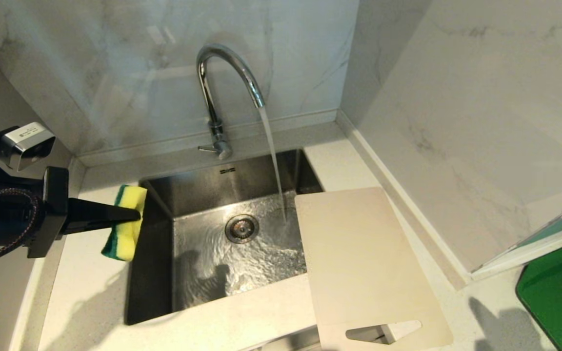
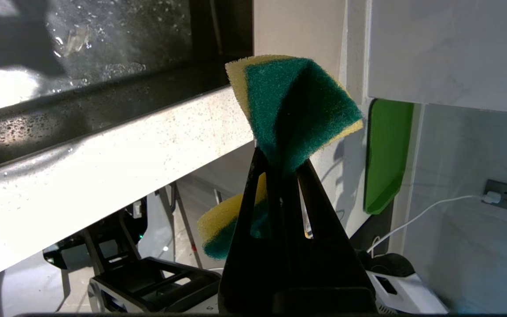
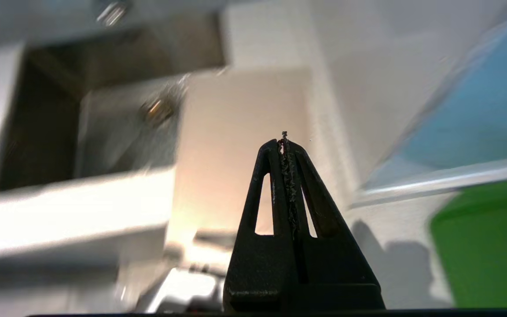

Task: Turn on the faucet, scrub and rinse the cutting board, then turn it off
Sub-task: Put down the cleaning cloth

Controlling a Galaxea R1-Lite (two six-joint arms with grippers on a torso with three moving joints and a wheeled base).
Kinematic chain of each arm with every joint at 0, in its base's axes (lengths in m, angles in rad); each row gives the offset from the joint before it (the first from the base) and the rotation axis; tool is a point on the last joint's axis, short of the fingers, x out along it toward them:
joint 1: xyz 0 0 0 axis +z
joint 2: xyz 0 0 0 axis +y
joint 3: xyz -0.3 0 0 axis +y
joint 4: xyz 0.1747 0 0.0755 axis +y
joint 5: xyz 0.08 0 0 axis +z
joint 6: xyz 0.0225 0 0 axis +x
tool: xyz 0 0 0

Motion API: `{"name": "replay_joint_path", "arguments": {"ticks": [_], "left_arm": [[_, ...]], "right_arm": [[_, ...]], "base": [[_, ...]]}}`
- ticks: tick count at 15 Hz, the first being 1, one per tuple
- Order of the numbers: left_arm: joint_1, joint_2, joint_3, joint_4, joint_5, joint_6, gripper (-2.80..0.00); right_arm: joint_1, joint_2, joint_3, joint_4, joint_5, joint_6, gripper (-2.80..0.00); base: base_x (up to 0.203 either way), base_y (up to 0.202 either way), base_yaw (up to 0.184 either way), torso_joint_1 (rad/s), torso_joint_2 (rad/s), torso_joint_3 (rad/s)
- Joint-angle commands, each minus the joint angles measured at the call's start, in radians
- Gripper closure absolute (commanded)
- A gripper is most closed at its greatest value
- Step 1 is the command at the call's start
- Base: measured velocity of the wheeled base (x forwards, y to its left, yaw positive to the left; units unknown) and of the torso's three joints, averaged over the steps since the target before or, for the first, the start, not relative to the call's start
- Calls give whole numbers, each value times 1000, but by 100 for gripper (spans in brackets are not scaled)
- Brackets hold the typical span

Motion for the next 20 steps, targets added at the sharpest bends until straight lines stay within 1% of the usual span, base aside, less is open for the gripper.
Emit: {"name": "replay_joint_path", "arguments": {"ticks": [1, 2, 3, 4, 7, 9, 11, 12, 13, 15, 16, 17, 19, 20], "left_arm": [[-1, 8, 1, 0, -4, -4, 0], [0, 8, 3, 0, -4, -4, 0], [0, 7, 13, 0, -2, -3, 0], [-1, 5, 20, 0, -2, -2, 0], [-1, 8, 24, -1, -2, -2, 0], [-1, 8, 24, -3, -2, -2, 0], [-1, 5, 24, -3, -2, -4, 0], [-1, 2, 24, -3, -2, -4, 0], [-1, 2, 24, -3, -2, -4, 0], [-1, 2, 25, -7, -4, -7, 0], [-3, 1, 25, -14, -4, -8, 0], [-3, -1, 32, -18, -4, -8, 0], [-1, -1, 43, -28, -2, -7, 0], [-1, 0, 47, -37, -2, -7, 0]], "right_arm": [[0, -56, 158, -18, 138, -112, 0], [0, -68, 235, -30, 156, -180, 0], [0, -88, 319, -46, 155, -229, 0], [0, -117, 391, -63, 133, -254, 0], [0, -201, 617, -148, 2, -323, 0], [0, -219, 711, -222, -100, -344, 0], [0, -245, 780, -249, -142, -346, 0], [0, -275, 793, -246, -164, -340, 0], [0, -292, 798, -242, -208, -315, 0], [0, -268, 797, -236, -214, -285, 0], [0, -242, 797, -236, -210, -250, 0], [3, -236, 798, -242, -178, -224, 0], [24, -261, 800, -269, -48, -187, 0], [28, -262, 798, -273, -27, -171, 0]], "base": [[0, 0, 0, 0, 0, 0], [0, 0, 0, 0, 0, 0], [0, 0, 0, 0, 0, 0], [0, 0, 0, 0, 0, 0], [0, 0, 0, 0, 0, 0], [0, 0, 0, 0, 0, 0], [0, 0, 0, 0, 0, 0], [0, 0, 0, 0, 0, 0], [0, 0, 0, 0, 0, 0], [0, 0, 0, 0, 0, 0], [0, 0, 0, 0, 0, 0], [0, 0, 0, 0, 0, 0], [0, 0, 0, 0, 0, 0], [0, 0, 0, 0, 0, 0]]}}
